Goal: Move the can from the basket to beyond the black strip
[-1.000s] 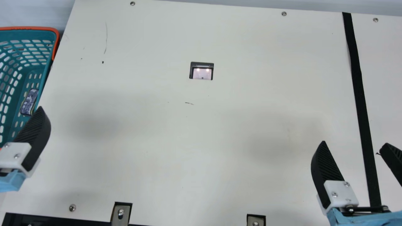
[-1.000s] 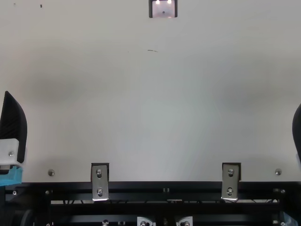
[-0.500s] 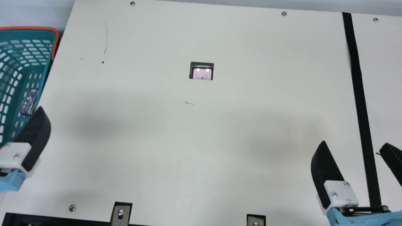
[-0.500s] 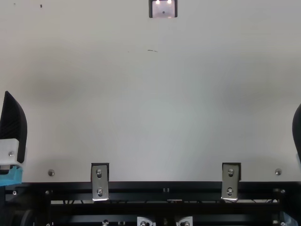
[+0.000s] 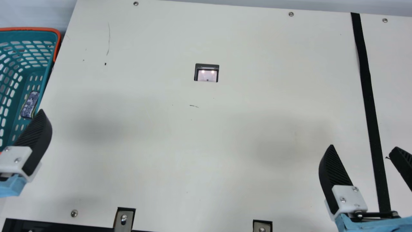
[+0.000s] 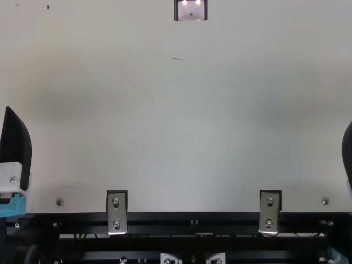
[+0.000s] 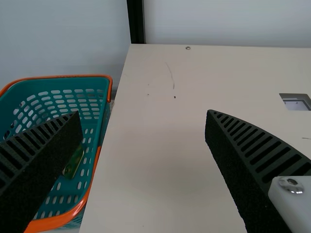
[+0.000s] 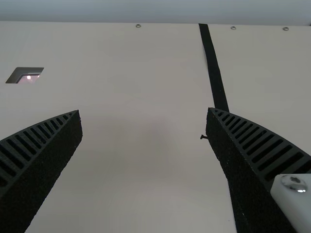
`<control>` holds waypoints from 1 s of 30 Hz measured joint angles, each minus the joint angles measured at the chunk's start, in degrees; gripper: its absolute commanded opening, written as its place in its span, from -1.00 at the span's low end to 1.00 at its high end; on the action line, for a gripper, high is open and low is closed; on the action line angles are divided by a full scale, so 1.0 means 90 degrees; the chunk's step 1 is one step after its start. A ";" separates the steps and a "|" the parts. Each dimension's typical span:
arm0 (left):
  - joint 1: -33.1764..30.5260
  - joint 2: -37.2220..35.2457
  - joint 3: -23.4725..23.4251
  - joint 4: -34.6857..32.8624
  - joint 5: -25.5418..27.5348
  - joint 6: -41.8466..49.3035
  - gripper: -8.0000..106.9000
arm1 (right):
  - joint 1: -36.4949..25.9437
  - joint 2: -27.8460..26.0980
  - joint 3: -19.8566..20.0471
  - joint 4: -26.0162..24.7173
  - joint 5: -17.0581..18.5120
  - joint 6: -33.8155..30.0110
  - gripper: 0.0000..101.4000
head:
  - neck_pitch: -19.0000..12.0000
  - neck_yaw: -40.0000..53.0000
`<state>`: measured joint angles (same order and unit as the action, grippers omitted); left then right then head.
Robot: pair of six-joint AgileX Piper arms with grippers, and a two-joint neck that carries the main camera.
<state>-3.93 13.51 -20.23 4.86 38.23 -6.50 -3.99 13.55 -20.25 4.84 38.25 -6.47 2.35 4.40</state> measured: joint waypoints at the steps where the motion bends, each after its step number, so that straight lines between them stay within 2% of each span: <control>1: 0.0000 0.0000 0.0000 0.0000 0.0000 0.0000 0.71 | 0.0000 0.0000 0.0000 0.0000 0.0000 0.0000 1.00 | 0.0000 0.0000; 30: 0.0000 0.0000 0.0000 0.0000 0.0000 0.0000 0.71 | 0.0000 0.0000 0.0000 0.0000 0.0000 0.0000 1.00 | 0.0000 -0.0065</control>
<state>-3.93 13.51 -20.23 4.86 38.23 -6.50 -3.99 13.55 -20.25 4.84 38.25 -6.47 2.35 3.81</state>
